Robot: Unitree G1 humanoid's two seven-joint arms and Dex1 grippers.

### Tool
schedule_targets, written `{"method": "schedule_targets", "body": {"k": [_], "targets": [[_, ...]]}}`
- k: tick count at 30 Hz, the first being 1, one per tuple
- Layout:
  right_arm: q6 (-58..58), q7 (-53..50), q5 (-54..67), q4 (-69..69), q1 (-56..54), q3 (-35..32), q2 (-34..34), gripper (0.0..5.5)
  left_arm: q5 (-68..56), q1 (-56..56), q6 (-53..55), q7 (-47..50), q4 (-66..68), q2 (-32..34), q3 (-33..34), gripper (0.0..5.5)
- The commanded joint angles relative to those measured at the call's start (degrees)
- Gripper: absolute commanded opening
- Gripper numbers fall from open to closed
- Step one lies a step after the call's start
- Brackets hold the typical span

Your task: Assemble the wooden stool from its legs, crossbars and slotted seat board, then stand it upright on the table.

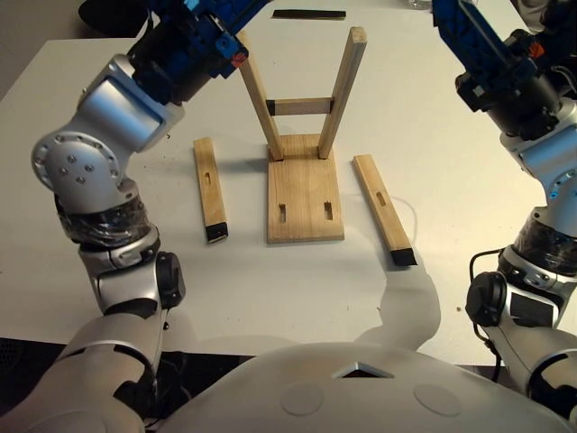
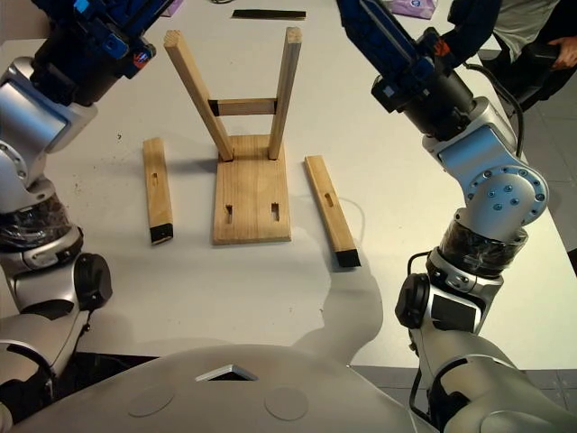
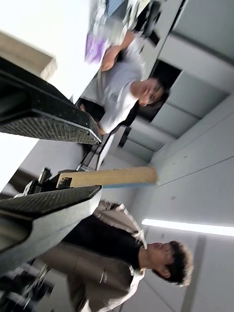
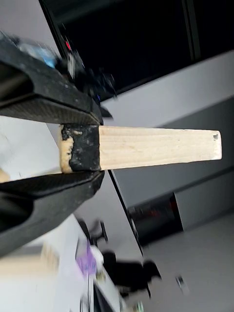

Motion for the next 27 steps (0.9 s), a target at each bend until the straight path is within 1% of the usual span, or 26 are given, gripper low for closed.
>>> {"method": "schedule_targets", "body": {"k": [1, 7, 12, 16, 22, 27], "targets": [[1.27, 1.78, 1.76, -0.93, 0.28, 2.78, -1.63, 1.31, -3.11, -3.09, 3.45, -2.88, 2.2, 1.76, -1.05, 1.55], [1.95, 4.64, 2.21, -2.77, 3.53, 8.24, -1.66, 1.31, -6.49, -3.09, 5.79, -8.25, 2.03, 2.74, -1.24, 1.55], [1.22, 6.27, 1.85, -3.76, 5.34, 9.38, -2.95, 1.31, -5.51, -1.88, 7.49, -12.23, 2.67, 4.49, -1.9, 1.55], [0.57, 5.51, 2.59, -3.03, 4.63, 8.39, -2.77, 1.31, -3.75, -0.21, 7.41, -15.64, 3.79, 5.02, -1.44, 2.09], [0.85, 5.11, 4.88, -3.04, 3.59, 7.99, -3.23, 1.31, -0.64, 0.88, 7.47, -17.95, 5.76, 5.5, -1.87, 3.15], [1.98, 6.68, 4.36, -3.77, 4.5, 10.86, -4.46, 1.31, -1.03, 0.44, 7.68, -17.33, 4.39, 4.05, -2.56, 3.2]]}}
